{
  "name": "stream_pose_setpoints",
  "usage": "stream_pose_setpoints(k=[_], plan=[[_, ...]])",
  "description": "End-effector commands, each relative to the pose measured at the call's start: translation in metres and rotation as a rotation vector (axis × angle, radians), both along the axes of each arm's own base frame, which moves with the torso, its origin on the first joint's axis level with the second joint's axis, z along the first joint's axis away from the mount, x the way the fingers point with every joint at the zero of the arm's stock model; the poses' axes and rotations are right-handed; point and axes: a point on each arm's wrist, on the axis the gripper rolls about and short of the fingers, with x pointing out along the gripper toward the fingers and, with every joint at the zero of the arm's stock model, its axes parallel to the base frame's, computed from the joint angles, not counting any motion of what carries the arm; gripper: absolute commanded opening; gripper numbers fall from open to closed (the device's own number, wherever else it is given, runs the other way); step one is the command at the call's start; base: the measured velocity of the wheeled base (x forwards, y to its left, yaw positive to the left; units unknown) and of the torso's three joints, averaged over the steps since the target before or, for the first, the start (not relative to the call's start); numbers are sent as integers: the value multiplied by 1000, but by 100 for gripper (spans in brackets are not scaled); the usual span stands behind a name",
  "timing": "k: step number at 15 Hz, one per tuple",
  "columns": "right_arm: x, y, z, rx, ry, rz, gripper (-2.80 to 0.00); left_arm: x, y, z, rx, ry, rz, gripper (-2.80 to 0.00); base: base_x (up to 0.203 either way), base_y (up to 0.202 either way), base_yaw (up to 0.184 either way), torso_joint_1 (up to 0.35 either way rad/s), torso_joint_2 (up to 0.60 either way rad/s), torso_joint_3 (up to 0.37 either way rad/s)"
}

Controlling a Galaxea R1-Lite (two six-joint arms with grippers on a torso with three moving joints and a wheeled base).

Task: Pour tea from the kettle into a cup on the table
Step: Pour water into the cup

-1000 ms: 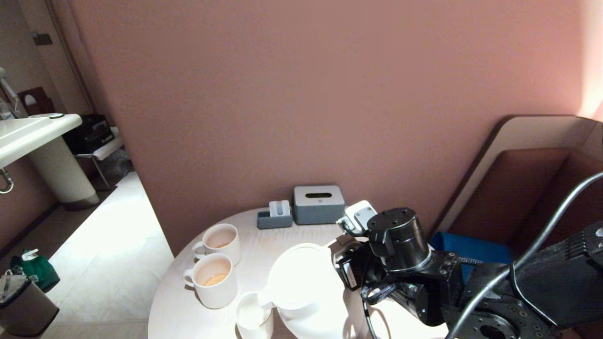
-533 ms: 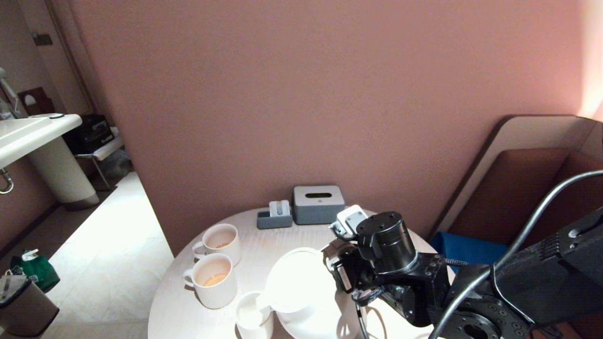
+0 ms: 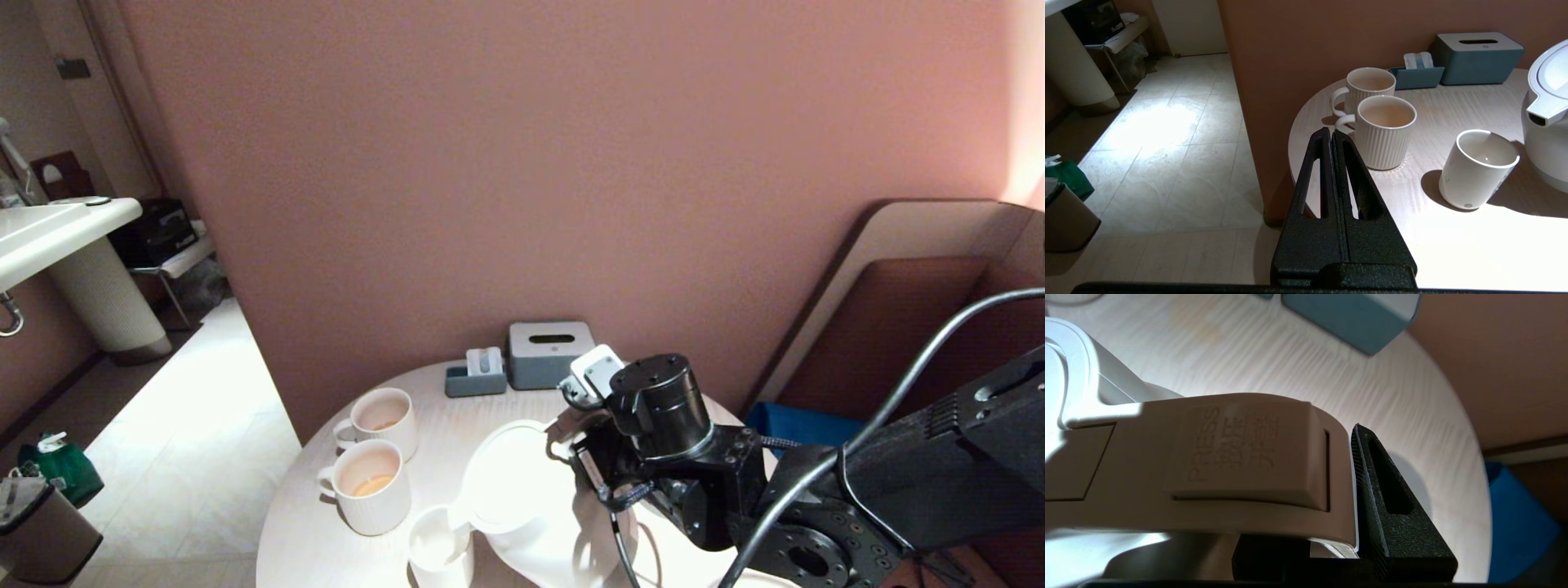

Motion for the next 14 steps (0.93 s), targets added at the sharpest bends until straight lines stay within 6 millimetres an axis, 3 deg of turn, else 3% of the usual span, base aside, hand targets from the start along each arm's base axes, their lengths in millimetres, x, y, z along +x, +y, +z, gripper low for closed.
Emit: stream_pose_setpoints(k=[1, 14], plan=[[2, 2, 5, -14, -24, 6, -280, 0, 0, 0, 0, 0, 0, -280, 0, 0, 0, 0, 0, 0], [9, 8, 25, -140, -118, 57, -280, 0, 0, 0, 0, 0, 0, -280, 0, 0, 0, 0, 0, 0]])
